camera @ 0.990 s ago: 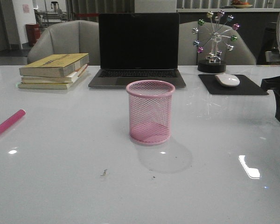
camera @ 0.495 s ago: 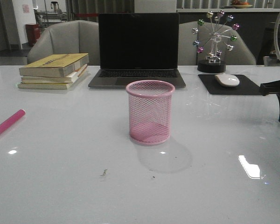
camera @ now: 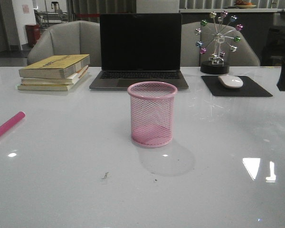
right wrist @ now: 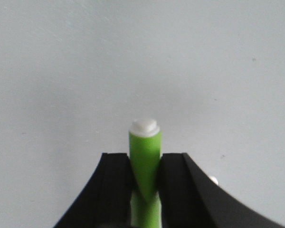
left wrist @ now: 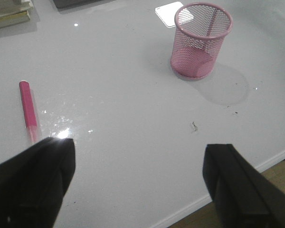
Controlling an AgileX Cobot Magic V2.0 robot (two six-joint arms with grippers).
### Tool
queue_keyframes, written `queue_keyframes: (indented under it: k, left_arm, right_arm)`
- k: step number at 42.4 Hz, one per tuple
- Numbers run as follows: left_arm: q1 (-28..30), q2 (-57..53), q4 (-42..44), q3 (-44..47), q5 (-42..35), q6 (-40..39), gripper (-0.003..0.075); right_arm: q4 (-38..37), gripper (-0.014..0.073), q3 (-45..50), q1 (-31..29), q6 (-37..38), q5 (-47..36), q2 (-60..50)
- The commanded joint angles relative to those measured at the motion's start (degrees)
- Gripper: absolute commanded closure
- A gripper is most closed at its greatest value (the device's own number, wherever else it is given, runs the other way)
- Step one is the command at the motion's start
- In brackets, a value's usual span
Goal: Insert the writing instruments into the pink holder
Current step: 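Lift the green marker and carry it over the pink holder, then lower the green marker into the holder and open the right gripper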
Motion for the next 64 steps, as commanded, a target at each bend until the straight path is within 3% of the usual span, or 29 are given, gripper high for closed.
queue_keyframes:
  k: [1, 15, 26, 33, 42, 48, 53, 64]
  left_arm:
    - [-0.45, 0.29, -0.66, -1.58, -4.18, 0.09, 0.0120]
    - [-0.45, 0.29, -0.66, -1.58, -4.18, 0.09, 0.0120]
    - [-0.45, 0.29, -0.66, -1.58, -4.18, 0.09, 0.0120]
    - [-0.45, 0.29, -0.66, -1.58, -4.18, 0.09, 0.0120]
    - [-0.45, 0.29, -0.66, -1.58, -4.18, 0.09, 0.0120]
    - [-0.45, 0.29, -0.66, -1.58, -4.18, 0.09, 0.0120]
    - [-0.45, 0.29, -0.66, -1.58, -4.18, 0.09, 0.0120]
    - [-0.45, 0.29, -0.66, -1.58, -4.18, 0.09, 0.0120]
  right_arm:
    - [1.62, 0.0356, 4.83, 3.33, -0.77, -11.28, -10.47]
    - [1.74, 0.0356, 20.49, 22.18, -0.78, -41.72, -25.91]
    - [1.69, 0.0357, 25.81, 32.83, -0.78, -69.42, -22.09]
    - [1.69, 0.0357, 25.81, 34.73, -0.59, -75.62, -16.46]
    - [1.69, 0.0338, 25.81, 34.84, -0.45, -75.50, -9.71]
    - [1.69, 0.0145, 25.81, 34.84, -0.08, -74.55, -8.28]
    - [1.69, 0.0085, 24.61, 34.78, -0.08, -70.63, -10.88]
    - [0.35, 0.0085, 19.01, 34.78, -4.22, -34.57, -25.16]
